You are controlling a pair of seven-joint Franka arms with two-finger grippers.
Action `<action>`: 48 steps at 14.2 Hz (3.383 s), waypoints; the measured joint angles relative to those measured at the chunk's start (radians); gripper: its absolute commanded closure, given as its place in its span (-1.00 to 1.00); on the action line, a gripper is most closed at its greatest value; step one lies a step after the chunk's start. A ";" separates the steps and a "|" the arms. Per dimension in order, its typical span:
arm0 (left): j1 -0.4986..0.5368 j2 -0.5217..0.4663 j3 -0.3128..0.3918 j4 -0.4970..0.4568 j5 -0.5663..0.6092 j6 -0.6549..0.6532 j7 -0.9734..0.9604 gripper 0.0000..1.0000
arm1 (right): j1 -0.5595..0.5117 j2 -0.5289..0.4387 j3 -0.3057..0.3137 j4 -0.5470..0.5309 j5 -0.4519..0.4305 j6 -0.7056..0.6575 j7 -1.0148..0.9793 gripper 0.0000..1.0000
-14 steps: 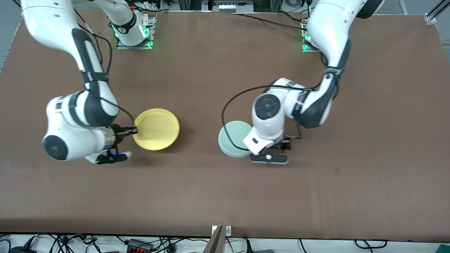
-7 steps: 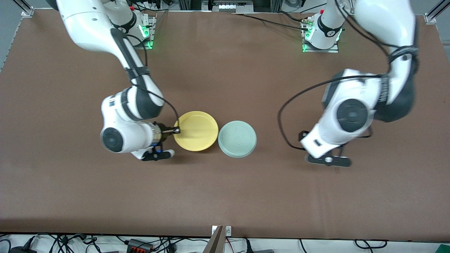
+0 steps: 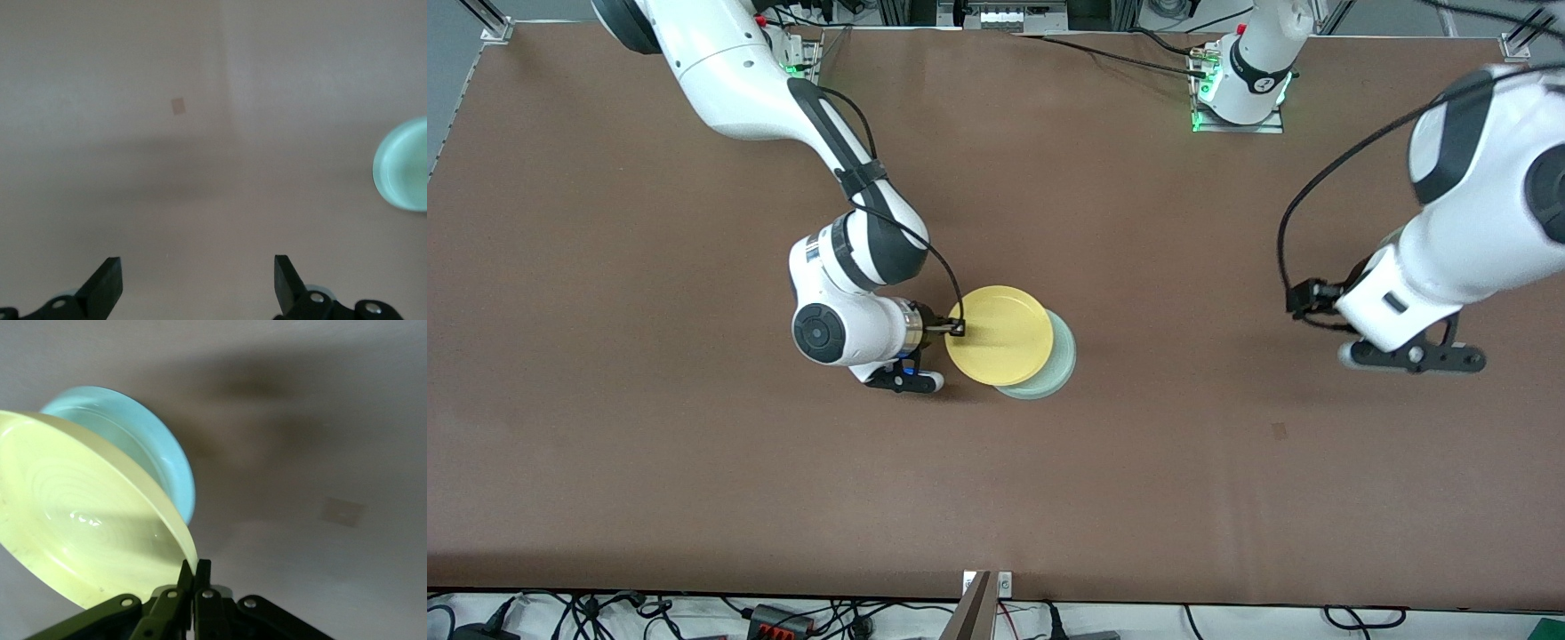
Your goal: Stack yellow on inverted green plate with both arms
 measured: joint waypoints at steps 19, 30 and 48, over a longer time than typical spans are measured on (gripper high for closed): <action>0.130 -0.021 0.002 -0.072 -0.005 0.155 0.189 -1.00 | 0.039 0.083 -0.003 0.026 0.076 0.078 0.081 -1.00; 0.139 -0.217 -0.004 -0.317 -0.007 0.300 0.185 -1.00 | 0.029 -0.104 -0.260 0.154 -0.078 -0.303 0.053 -1.00; 0.135 -0.313 -0.027 -0.315 -0.075 0.080 0.165 -1.00 | -0.547 -0.579 -0.030 -0.011 -0.486 -0.382 -0.320 -1.00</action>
